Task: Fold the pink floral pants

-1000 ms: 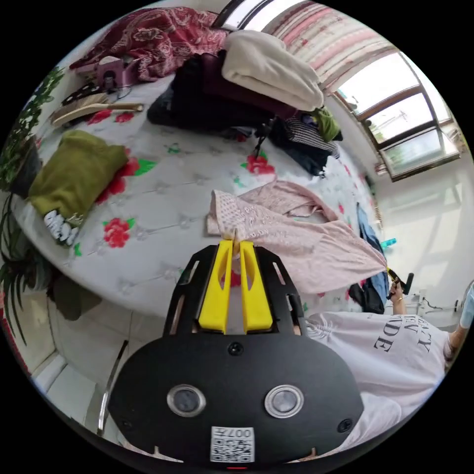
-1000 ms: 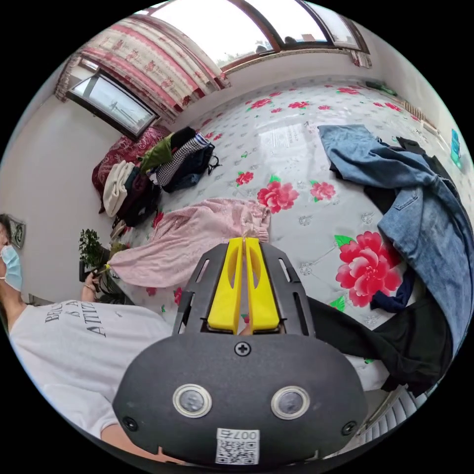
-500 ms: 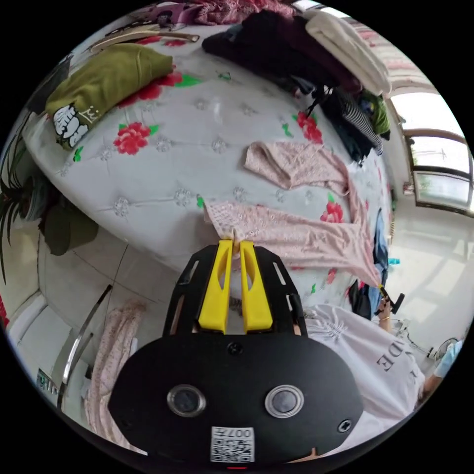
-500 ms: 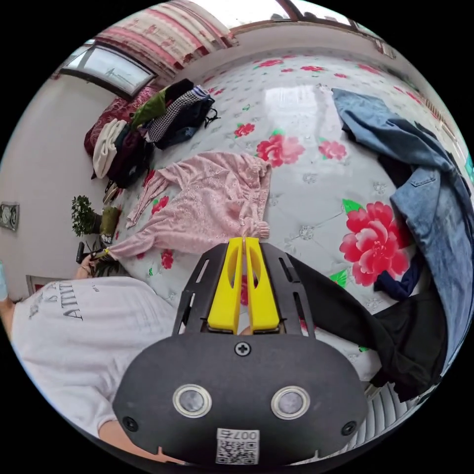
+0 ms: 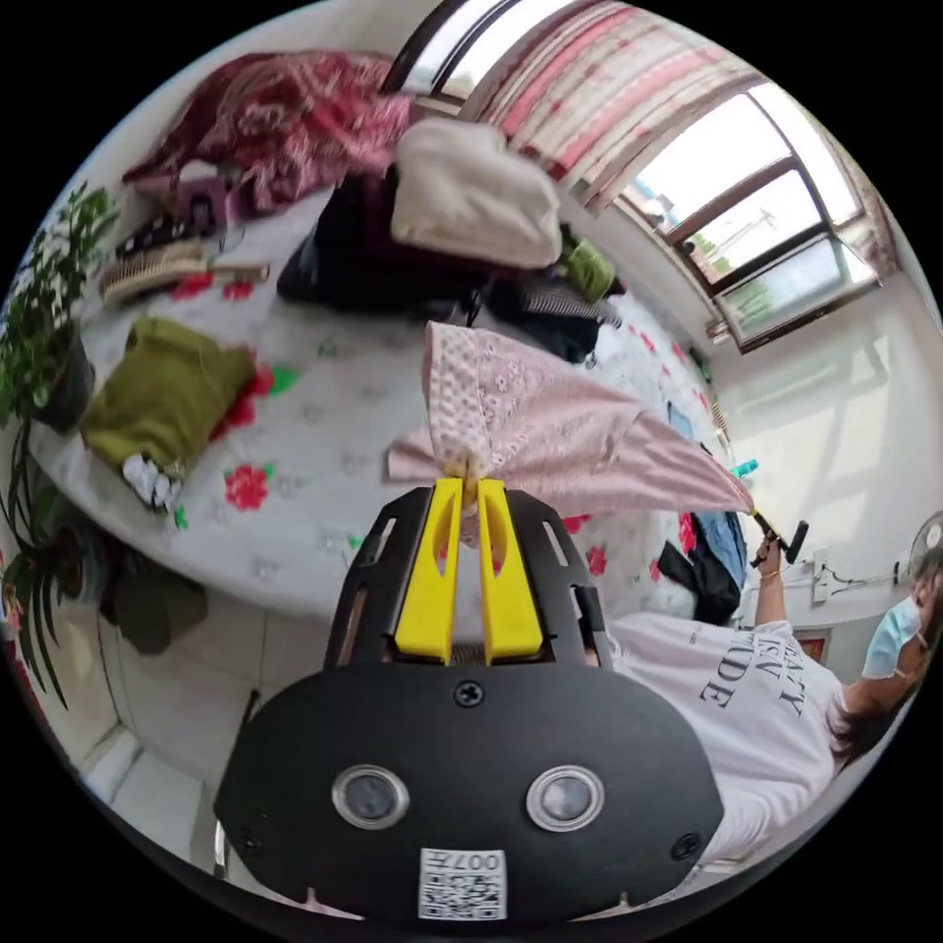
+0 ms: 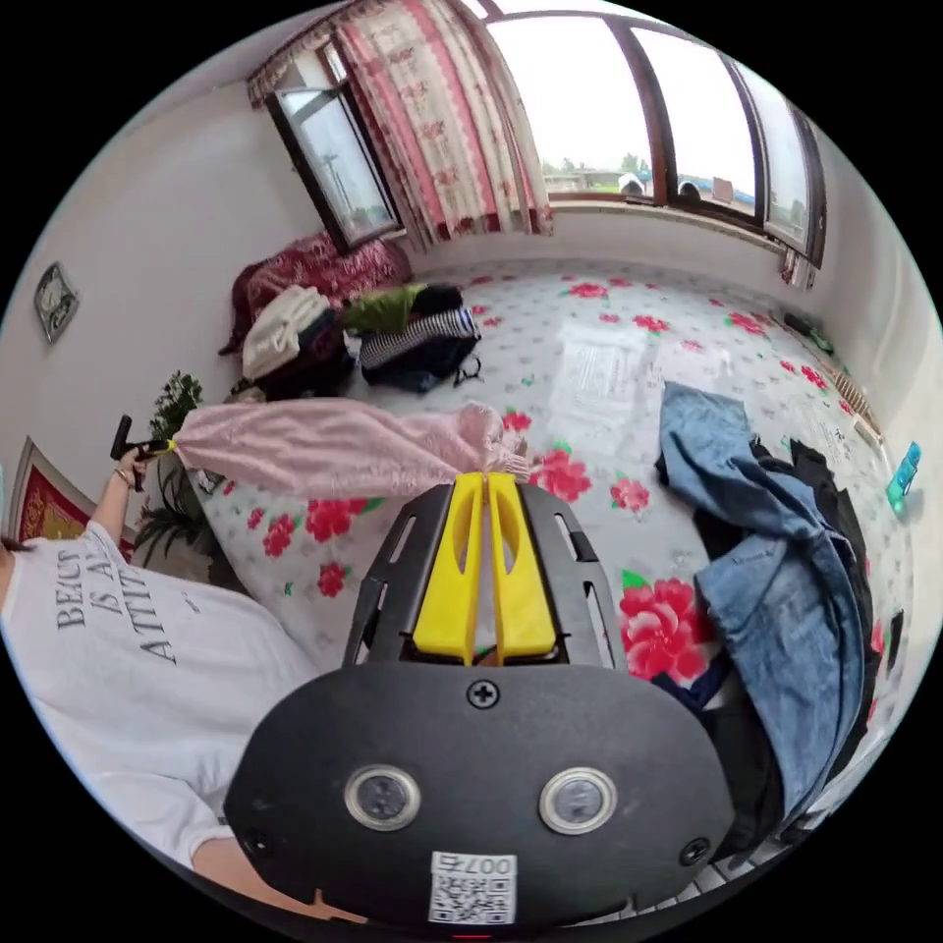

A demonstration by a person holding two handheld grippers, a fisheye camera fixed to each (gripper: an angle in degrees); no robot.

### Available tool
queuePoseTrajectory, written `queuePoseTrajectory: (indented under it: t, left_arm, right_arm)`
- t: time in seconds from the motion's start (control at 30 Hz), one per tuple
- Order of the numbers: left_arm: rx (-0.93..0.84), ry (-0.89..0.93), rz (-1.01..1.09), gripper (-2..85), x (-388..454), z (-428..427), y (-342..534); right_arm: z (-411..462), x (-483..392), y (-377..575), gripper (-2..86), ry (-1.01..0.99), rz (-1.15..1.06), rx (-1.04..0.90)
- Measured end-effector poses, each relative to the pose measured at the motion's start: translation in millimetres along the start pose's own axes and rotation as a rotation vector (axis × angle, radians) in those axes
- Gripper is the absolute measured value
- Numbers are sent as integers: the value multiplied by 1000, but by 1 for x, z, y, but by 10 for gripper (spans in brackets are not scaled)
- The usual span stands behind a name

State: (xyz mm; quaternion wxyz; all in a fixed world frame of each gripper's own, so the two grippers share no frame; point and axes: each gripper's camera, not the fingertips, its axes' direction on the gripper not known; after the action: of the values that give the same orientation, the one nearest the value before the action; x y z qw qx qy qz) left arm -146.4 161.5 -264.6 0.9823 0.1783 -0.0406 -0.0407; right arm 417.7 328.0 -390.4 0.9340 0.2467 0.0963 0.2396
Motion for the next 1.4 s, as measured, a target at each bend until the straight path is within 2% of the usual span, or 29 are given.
queuePoseTrajectory:
  t: [0.17,0.27,0.43,0.6,0.87,0.97,1.1,1.23,1.33,1.4]
  left_arm:
    - [-192,-13,-213,3,-60,91,31]
    - [-282,-69,-229,4,-64,120,37]
    - [-421,-258,-169,13,-53,161,57]
    - [-377,-268,-208,38,-55,171,84]
    - [-292,-349,-257,72,-49,141,106]
    - [-269,-331,-291,72,-44,142,115]
    - [-267,-313,-277,70,-32,155,121]
    - [-271,-332,-207,67,-15,180,120]
    - [-270,-304,-176,65,-8,208,114]
    - [-298,-278,-156,65,-3,231,110]
  right_arm:
    - [89,13,75,-3,-40,179,-220]
    - [127,13,107,-2,-84,232,-318]
    - [145,-5,136,0,-100,197,-402]
    - [162,-13,161,19,-103,242,-422]
    - [178,-26,144,61,-50,225,-329]
    - [224,-30,139,56,-17,253,-377]
    - [281,-34,153,21,34,251,-550]
    - [233,-38,144,4,44,224,-392]
    - [193,-42,140,2,247,166,-369]
    - [190,-34,150,3,411,177,-443]
